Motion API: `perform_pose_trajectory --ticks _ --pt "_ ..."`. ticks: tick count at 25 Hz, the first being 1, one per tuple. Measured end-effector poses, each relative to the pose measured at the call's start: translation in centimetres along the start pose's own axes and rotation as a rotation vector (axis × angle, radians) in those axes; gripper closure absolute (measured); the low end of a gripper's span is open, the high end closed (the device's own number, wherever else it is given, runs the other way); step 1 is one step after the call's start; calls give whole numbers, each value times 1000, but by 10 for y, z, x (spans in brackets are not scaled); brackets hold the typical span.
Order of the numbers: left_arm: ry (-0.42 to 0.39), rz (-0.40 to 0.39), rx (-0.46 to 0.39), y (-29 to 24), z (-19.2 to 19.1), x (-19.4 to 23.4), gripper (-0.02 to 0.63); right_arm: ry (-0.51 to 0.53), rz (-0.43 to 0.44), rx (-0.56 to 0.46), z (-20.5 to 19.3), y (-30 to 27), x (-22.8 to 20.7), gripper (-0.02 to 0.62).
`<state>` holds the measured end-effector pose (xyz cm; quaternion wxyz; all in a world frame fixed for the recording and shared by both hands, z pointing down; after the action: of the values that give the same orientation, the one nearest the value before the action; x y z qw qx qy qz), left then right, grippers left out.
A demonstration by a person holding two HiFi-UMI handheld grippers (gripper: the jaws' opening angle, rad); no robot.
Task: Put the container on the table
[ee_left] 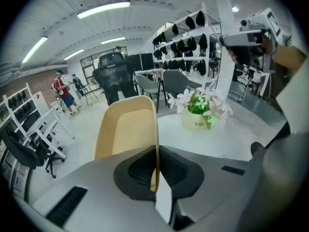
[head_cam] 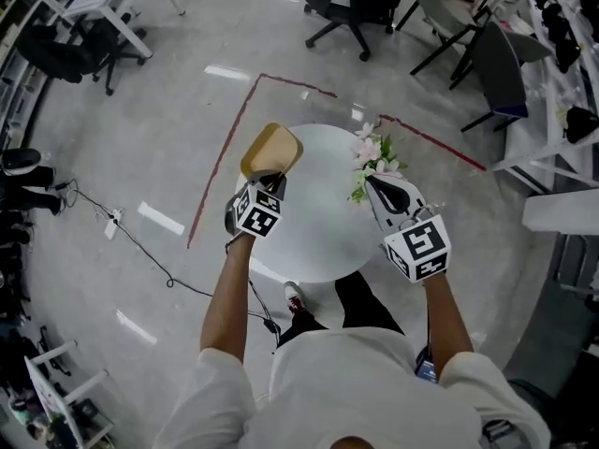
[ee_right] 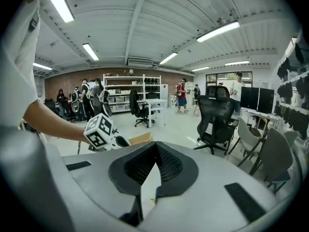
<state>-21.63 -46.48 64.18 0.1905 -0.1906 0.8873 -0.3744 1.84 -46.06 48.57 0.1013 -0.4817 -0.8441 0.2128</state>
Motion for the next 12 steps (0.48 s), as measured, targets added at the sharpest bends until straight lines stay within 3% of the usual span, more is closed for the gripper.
perform_pose_trajectory --ticks 7,12 --pt "-113 -75 171 -115 -7 -5 583 -102 -19 28 -24 -15 -49 588" --pt "-187 -76 208 -151 -7 -13 580 -127 -48 39 -35 -15 -65 586"
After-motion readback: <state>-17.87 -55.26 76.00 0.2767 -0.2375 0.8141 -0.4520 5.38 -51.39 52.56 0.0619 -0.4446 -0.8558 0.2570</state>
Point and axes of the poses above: the fingertips, and each gripper's own axes: y backward along the fingers, x to its left, z out of its top, the point moved 7 cm from there along y, backward along the fingers, and after that the axes turned 6 degrees about z, right-handed, at the moved point
